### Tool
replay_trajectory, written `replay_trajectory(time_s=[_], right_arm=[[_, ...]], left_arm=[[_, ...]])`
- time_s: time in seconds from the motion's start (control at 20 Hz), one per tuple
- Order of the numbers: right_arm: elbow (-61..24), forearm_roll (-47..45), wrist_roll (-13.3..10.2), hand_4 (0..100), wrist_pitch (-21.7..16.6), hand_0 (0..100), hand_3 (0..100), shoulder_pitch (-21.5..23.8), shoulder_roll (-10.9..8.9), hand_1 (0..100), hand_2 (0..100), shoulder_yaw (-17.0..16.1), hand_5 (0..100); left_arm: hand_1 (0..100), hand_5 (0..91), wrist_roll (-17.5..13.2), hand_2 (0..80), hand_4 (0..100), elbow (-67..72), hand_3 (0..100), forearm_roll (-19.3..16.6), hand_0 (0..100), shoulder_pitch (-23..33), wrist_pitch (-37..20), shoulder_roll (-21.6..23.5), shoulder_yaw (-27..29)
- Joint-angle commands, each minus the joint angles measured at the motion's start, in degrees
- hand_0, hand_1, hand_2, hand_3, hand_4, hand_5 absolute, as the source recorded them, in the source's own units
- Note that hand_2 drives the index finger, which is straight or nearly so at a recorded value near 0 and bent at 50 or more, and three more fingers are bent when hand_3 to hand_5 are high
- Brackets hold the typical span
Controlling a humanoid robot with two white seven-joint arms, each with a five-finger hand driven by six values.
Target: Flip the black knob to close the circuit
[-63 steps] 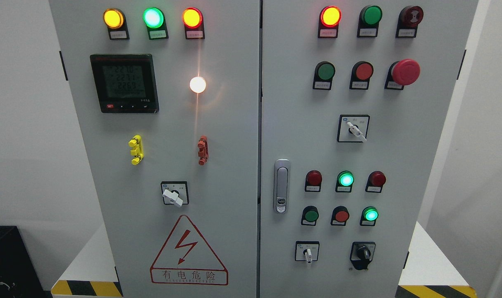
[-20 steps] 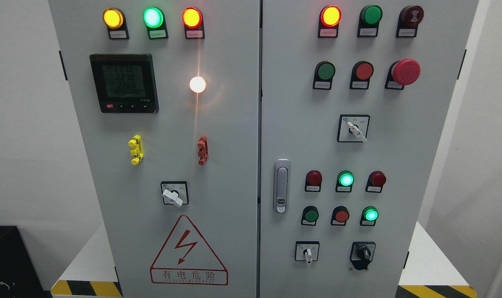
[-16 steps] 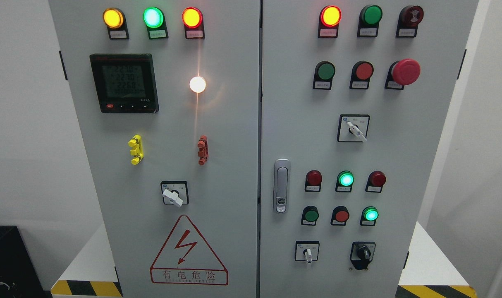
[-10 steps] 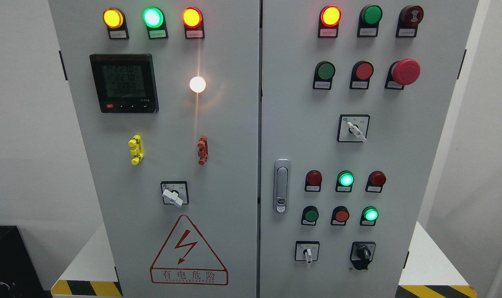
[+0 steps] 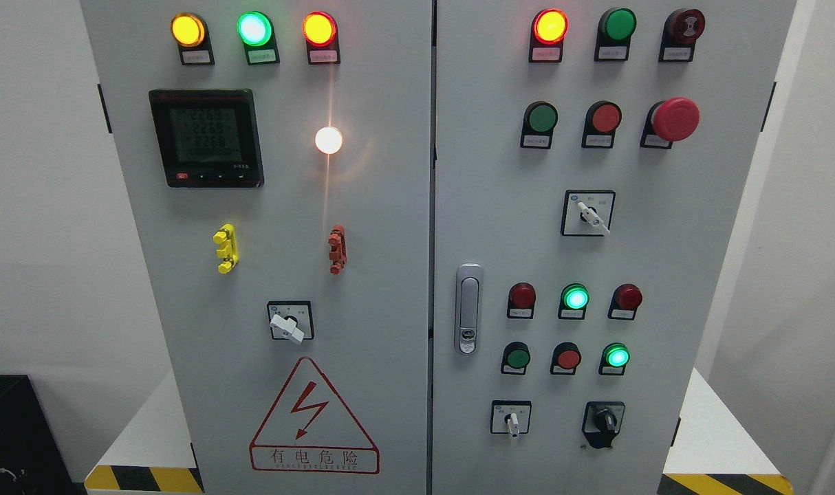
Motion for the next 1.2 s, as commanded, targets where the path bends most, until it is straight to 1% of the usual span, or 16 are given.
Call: replay_trajectory(time_s=[0.0,0.35,0.5,0.65,0.75,0.95,1.05,1.15], right_arm=[[-3.15,1.67,0.61,86,0.22,0,99,-3.40,0.30,0,80,-3.02,86],[-4.56,3.87,0.88,86,1.27,0,100,-5.77,0.39,0,82,-3.29,86],[-4.39,4.31,1.05,87,1.97,0,100,-7.17,0.39,0,82,-3.90,86],[-4.21,4.31,2.46,87,2.50,0,100,-9.11,0.39,0,81,-4.78,86],[-4.12,4.31,2.64,87,2.85,0,100,-10.34,0.47,0,82,-4.96,86],[-4.12,4.31,2.72,87,3.20,0,100,-11.40,0.74,0,82,-5.31,86],[-4.38,4.31,4.03,87,3.91,0,100,-12.01,0.74,0,82,-6.01,87],[-4.47,4.31,4.48,87,4.08,0,100,-12.36,0.74,0,82,-6.01,87]], left_arm=[[56,0.0,-0.01,0.0,0,-1.67,0,0.00,12,1.32,-0.05,0.00,0.00],[56,0.0,-0.01,0.0,0,-1.67,0,0.00,12,1.32,-0.05,0.00,0.00],[56,0.0,-0.01,0.0,0,-1.67,0,0.00,12,1.23,-0.05,0.00,0.00],[56,0.0,-0.01,0.0,0,-1.67,0,0.00,12,1.32,-0.05,0.00,0.00],[56,0.0,-0.01,0.0,0,-1.67,0,0.00,12,1.32,-0.05,0.00,0.00],[56,0.0,-0.01,0.0,0,-1.67,0,0.00,12,1.32,-0.05,0.00,0.00],[56,0.0,-0.01,0.0,0,-1.76,0,0.00,12,1.32,-0.05,0.00,0.00],[56,0.0,-0.01,0.0,0,-1.67,0,0.00,12,1.32,-0.05,0.00,0.00]])
